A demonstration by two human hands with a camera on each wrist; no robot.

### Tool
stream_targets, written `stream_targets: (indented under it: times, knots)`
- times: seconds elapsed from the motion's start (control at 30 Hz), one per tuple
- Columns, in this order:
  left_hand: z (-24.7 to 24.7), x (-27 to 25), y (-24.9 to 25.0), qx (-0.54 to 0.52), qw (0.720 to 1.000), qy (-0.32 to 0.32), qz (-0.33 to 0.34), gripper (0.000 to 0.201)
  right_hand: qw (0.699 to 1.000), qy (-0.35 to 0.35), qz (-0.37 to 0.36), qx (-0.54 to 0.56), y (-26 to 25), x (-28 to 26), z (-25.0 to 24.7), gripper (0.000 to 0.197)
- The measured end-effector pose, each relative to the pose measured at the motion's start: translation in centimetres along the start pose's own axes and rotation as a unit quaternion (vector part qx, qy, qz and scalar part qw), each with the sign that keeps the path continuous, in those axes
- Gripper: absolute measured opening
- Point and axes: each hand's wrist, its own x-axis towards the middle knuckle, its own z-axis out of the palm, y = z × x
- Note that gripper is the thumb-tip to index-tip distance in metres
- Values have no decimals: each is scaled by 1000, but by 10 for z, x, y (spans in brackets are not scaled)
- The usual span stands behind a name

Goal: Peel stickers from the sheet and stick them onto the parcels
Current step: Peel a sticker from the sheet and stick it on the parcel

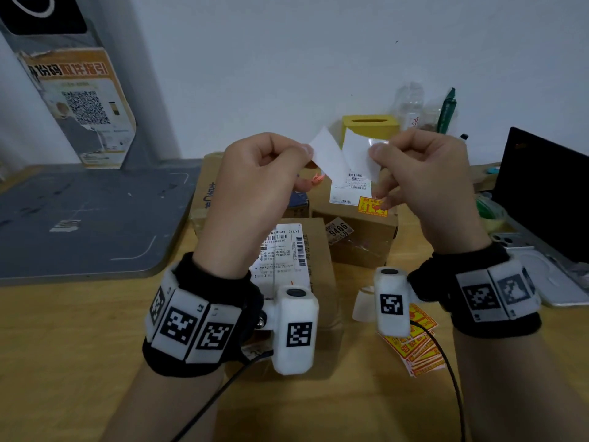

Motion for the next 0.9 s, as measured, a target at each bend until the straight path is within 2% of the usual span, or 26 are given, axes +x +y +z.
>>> stream_targets:
  times: [0.13, 0.2, 0.33, 0.47, 0.67, 0.8, 0.9]
  knots:
    - [1, 2, -2, 9, 1000, 4, 4, 19, 984, 22, -20, -173, 11, 6, -12, 9]
    - [2, 2, -3, 14, 1000, 2, 7, 21, 971, -8, -9, -240, 15, 8, -18, 4]
    - [2, 1, -4, 27, 1000, 1, 12, 23, 945, -78, 23, -316, 19, 8, -21, 18]
    - [2, 2, -5, 26, 1000, 2, 12, 18, 949, -64, -21, -307, 13, 6, -17, 13]
    - [2, 3, -7, 3, 1000, 1, 5, 7, 971, -9, -99, -218, -14, -6, -5, 10]
    - [3, 3, -10, 1, 1000, 2, -6, 9, 984, -52, -95, -142, -27, -22, 16, 13]
    - [0, 1, -12, 6, 1000, 8, -17, 10, 978, -93, -82, -170, -30, -33, 27, 14]
